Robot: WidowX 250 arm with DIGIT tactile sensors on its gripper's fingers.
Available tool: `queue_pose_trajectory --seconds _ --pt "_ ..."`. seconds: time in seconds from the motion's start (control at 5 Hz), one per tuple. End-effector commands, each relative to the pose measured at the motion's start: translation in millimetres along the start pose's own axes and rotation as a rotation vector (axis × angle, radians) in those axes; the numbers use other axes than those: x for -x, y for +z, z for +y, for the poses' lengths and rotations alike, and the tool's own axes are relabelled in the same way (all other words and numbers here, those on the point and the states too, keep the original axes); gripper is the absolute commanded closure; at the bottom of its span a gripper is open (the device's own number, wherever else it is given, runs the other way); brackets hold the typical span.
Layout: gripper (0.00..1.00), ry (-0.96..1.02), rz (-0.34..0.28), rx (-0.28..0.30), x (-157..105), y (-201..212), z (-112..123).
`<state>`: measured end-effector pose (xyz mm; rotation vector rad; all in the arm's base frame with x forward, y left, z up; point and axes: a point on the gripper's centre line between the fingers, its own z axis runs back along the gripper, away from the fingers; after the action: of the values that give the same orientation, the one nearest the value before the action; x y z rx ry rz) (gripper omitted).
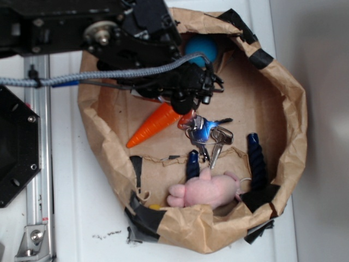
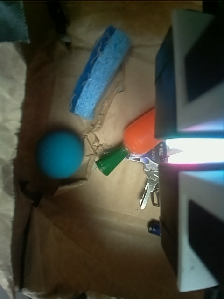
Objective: Grab the blue sponge.
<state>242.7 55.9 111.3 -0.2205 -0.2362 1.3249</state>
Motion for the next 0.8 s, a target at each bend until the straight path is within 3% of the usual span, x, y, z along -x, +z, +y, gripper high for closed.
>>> queue_pose_trajectory --seconds 0.0,0.2,0.6 --pt "0.00 0.026 -0.051 -0.031 -21.1 -3.8 38.7" --pt "0.00 -0.129 -0.040 -0.073 -38.1 -11.1 61.4" --pt "0.00 -0.372 0.032 -0.053 -53.0 -15.6 71.9"
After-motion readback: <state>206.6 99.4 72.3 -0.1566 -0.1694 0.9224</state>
